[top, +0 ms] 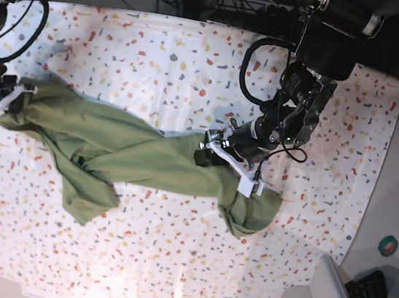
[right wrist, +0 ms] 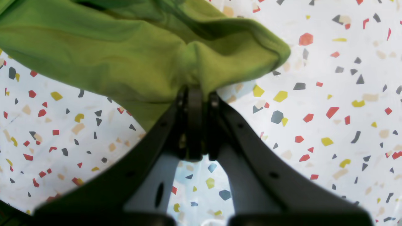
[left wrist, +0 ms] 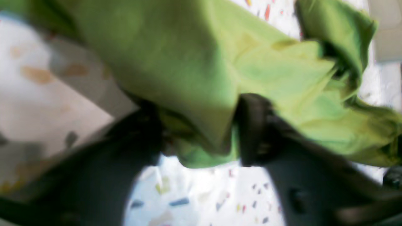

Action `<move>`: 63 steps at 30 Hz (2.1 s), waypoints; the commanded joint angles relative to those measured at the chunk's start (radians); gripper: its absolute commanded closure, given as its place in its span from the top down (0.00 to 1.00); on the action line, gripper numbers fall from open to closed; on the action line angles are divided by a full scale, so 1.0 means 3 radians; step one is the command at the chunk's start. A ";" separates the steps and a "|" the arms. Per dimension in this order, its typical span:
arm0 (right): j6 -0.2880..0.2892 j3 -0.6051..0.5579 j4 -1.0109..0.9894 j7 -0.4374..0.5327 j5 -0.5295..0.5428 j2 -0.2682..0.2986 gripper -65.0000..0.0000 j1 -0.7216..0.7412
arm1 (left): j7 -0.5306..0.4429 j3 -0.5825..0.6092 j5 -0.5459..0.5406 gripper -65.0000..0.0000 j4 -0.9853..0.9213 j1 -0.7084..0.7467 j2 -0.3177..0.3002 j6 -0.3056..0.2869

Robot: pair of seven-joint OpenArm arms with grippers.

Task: Layout the t-shirt on the table in an organized manner, then fold the t-shirt properly
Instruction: 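Regrasp the shirt fabric with the left gripper and drag it outward, then lift the shirt with both grippers and swing it across the cloth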

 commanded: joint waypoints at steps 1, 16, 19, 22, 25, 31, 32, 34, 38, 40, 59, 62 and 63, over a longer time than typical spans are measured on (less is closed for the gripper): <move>-0.0001 0.0009 0.0061 0.0068 0.0050 0.0051 0.00 0.0050 | 0.0043 0.0061 0.0000 0.30 0.0029 -0.0049 0.0013 0.0004; -0.0001 0.0009 0.0056 0.0073 0.0050 0.0056 0.00 0.0030 | 0.1931 -0.1197 -0.0026 0.00 0.1896 0.0360 -0.0125 0.0674; -0.0001 0.0009 0.0056 0.0062 0.0050 0.0051 0.00 0.0014 | 0.2058 -0.1386 -0.0031 0.00 0.1891 0.0294 -0.0033 0.0674; -0.0001 0.0009 0.0056 0.0068 0.0050 0.0051 0.00 -0.0088 | 0.2217 -0.1519 -0.0031 0.00 0.1886 0.0263 -0.0028 0.0674; -0.0001 0.0009 0.0056 0.0088 0.0050 0.0051 0.00 -0.0170 | 0.2258 -0.1704 -0.0276 0.00 0.1886 0.0253 -0.0028 0.0674; -0.0001 0.0009 0.0056 0.0078 0.0050 0.0051 0.00 -0.0226 | 0.2243 -0.1719 -0.0910 0.01 0.1405 -0.0059 -0.0094 0.0679; -0.0001 0.0009 0.0056 0.0068 0.0050 0.0051 0.00 -0.0231 | 0.2238 -0.1719 -0.0910 0.01 0.1277 -0.0141 -0.0089 0.0679; -0.0001 0.0009 0.0056 0.0068 0.0050 0.0051 0.00 -0.0247 | 0.2232 -0.1719 -0.0910 0.01 0.0991 -0.0335 -0.0084 0.0679; -0.0001 0.0009 0.0066 0.0068 0.0050 0.0066 0.00 -0.0298 | 0.2232 -0.1719 -0.0921 0.04 0.0689 -0.0678 -0.0084 0.0679; -0.0001 0.0009 0.0066 0.0068 0.0050 0.0071 0.00 -0.0303 | 0.2238 -0.1719 -0.0921 0.11 0.0664 -0.0785 -0.0079 0.0679; -0.0001 0.0009 0.0066 0.0068 0.0050 0.0066 0.00 -0.0282 | 0.1777 -0.1325 -0.0225 0.70 0.0863 -0.0555 -0.0053 0.0679; -0.0001 0.0009 0.0066 0.0078 0.0050 0.0066 0.00 -0.0272 | 0.1322 -0.0844 0.0184 0.70 0.0919 -0.0361 -0.0064 0.0679; -0.0001 0.0004 0.0071 0.0073 0.0050 0.0066 0.00 -0.0257 | 0.1189 -0.0773 0.0256 0.70 0.0899 -0.0310 -0.0064 0.0679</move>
